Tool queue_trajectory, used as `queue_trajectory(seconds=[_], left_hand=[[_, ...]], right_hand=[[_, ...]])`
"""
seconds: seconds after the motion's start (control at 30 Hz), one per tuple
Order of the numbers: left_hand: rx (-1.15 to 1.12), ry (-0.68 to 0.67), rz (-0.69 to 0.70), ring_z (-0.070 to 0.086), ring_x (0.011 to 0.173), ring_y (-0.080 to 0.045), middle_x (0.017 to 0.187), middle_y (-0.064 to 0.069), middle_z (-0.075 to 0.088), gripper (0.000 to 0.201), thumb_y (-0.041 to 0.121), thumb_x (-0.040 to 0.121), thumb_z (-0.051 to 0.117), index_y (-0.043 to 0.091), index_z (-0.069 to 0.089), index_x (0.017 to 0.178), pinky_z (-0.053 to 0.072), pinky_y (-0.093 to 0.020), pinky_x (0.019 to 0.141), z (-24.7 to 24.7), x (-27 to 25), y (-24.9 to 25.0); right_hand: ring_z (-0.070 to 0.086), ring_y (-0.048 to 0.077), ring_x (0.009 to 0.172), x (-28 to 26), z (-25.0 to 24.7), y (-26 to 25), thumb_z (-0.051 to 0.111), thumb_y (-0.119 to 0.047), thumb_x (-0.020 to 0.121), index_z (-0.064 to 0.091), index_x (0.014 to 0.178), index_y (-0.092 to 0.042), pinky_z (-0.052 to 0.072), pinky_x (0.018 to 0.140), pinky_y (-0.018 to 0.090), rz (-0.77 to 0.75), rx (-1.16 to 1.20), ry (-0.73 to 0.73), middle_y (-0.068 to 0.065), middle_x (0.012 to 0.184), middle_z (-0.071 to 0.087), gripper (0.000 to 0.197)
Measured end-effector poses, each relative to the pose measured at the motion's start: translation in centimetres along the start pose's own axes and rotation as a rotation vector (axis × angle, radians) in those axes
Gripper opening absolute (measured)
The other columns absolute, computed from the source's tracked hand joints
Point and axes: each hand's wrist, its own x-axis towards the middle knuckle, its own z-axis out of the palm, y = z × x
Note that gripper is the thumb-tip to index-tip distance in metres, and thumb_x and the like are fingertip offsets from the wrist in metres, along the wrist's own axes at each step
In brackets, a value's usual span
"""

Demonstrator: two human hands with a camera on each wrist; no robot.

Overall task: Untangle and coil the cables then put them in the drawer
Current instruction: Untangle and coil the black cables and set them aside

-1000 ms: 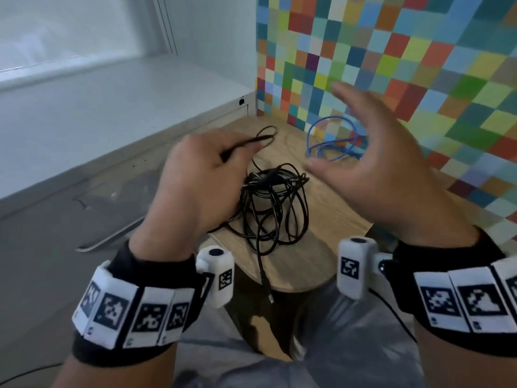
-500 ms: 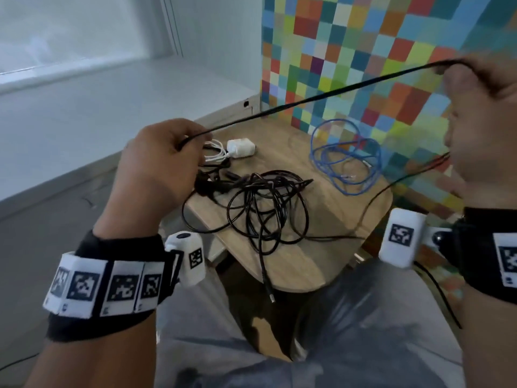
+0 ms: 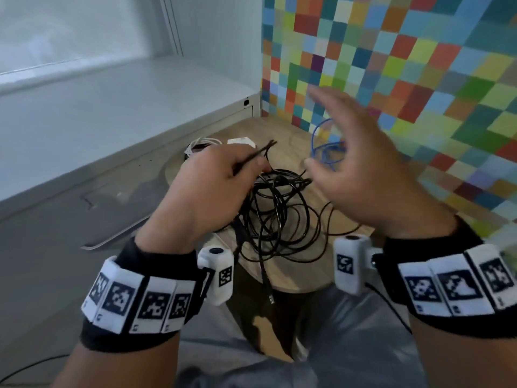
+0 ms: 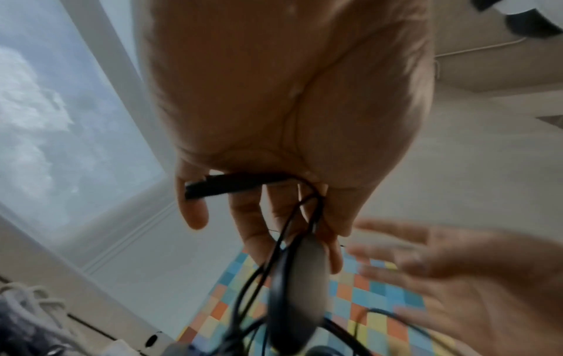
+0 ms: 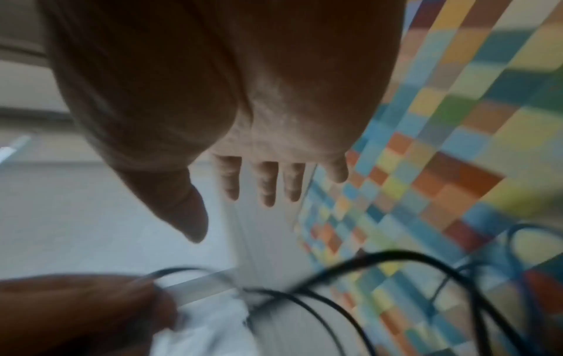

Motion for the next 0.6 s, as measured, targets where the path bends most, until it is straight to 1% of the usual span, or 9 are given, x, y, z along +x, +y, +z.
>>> queue_trajectory(seconds=[0.07, 0.1, 0.17, 0.2, 0.23, 0.3, 0.4, 0.5, 0.6], left_hand=[[0.038, 0.001, 0.065, 0.059, 0.067, -0.01, 0.071, 0.004, 0.065, 0.023, 0.04, 0.102, 0.055, 0.031, 0.072, 0.088, 0.043, -0.029, 0.063, 0.3, -0.1, 0.6], [0.04, 0.012, 0.081, 0.058, 0.067, -0.01, 0.071, 0.004, 0.065, 0.024, 0.039, 0.101, 0.055, 0.029, 0.071, 0.087, 0.042, -0.03, 0.064, 0.2, 0.0, 0.8], [0.067, 0.049, 0.069, 0.055, 0.066, -0.008, 0.071, 0.007, 0.061, 0.028, 0.041, 0.102, 0.054, 0.026, 0.067, 0.082, 0.041, -0.032, 0.066, -0.3, 0.0, 0.5], [0.096, 0.069, 0.06, 0.055, 0.069, -0.008, 0.074, 0.007, 0.06, 0.031, 0.043, 0.102, 0.053, 0.025, 0.064, 0.08, 0.041, -0.033, 0.069, -0.7, 0.1, 0.1], [0.121, 0.084, 0.056, 0.056, 0.074, -0.008, 0.079, 0.008, 0.06, 0.032, 0.045, 0.102, 0.052, 0.025, 0.063, 0.079, 0.042, -0.034, 0.074, -1.0, 0.2, -0.4], [0.157, 0.088, 0.055, 0.057, 0.082, -0.013, 0.086, 0.009, 0.06, 0.03, 0.046, 0.101, 0.052, 0.027, 0.063, 0.081, 0.043, -0.035, 0.078, -1.2, 0.3, -1.1], [0.259, 0.032, 0.041, 0.055, 0.072, -0.01, 0.074, 0.01, 0.059, 0.029, 0.049, 0.099, 0.056, 0.03, 0.059, 0.077, 0.039, -0.032, 0.066, -0.6, 0.1, -1.1], [0.221, 0.007, 0.048, 0.053, 0.061, -0.004, 0.065, 0.01, 0.057, 0.035, 0.055, 0.095, 0.062, 0.032, 0.058, 0.069, 0.037, -0.028, 0.056, -0.1, 0.1, -1.1], [-0.077, 0.097, 0.021, 0.045, 0.049, -0.003, 0.056, 0.005, 0.057, 0.042, 0.069, 0.081, 0.062, 0.028, 0.072, 0.074, 0.037, -0.02, 0.05, -0.2, -0.1, -0.9]], right_hand=[[0.036, -0.001, 0.145, 0.3, 1.3, -1.8, 0.065, -0.019, 0.096, 0.035, 0.158, -0.035, 0.02, 0.127, 0.05, -0.081, 0.04, -0.098, -0.016, 0.153, 0.047, 0.071], [0.05, -0.008, 0.128, 0.6, 1.6, -2.1, 0.063, -0.018, 0.097, 0.045, 0.153, -0.033, 0.029, 0.123, 0.041, -0.093, 0.071, -0.125, -0.016, 0.137, 0.061, 0.061], [0.061, -0.005, 0.079, 1.0, 1.2, -2.0, 0.061, -0.012, 0.099, 0.071, 0.125, -0.029, 0.046, 0.083, 0.013, -0.062, 0.18, -0.119, -0.016, 0.09, 0.069, 0.032], [0.059, 0.003, 0.065, 1.2, 0.8, -1.7, 0.063, -0.011, 0.099, 0.076, 0.108, -0.03, 0.043, 0.063, 0.013, -0.029, 0.22, -0.089, -0.012, 0.076, 0.068, 0.025], [0.06, 0.009, 0.062, 1.2, 0.3, -1.2, 0.066, -0.012, 0.098, 0.076, 0.096, -0.032, 0.044, 0.055, 0.019, -0.01, 0.237, -0.057, -0.006, 0.074, 0.069, 0.023], [0.068, 0.017, 0.071, 1.0, -0.6, -0.3, 0.076, -0.016, 0.092, 0.076, 0.086, -0.035, 0.055, 0.063, 0.032, -0.019, 0.272, -0.024, -0.005, 0.08, 0.074, 0.02], [0.071, 0.024, 0.076, 0.5, -1.3, 0.6, 0.083, -0.023, 0.087, 0.076, 0.081, -0.035, 0.059, 0.072, 0.045, -0.006, 0.286, -0.028, -0.005, 0.08, 0.076, 0.016], [0.073, 0.008, 0.082, 0.3, -1.4, 1.5, 0.081, -0.019, 0.089, 0.073, 0.083, -0.039, 0.059, 0.078, 0.032, 0.01, 0.254, 0.061, -0.018, 0.084, 0.076, 0.022], [0.073, 0.006, 0.087, -0.3, -1.5, 1.4, 0.08, -0.022, 0.09, 0.073, 0.088, -0.042, 0.059, 0.08, 0.026, 0.02, 0.273, 0.122, -0.022, 0.093, 0.076, 0.021]])
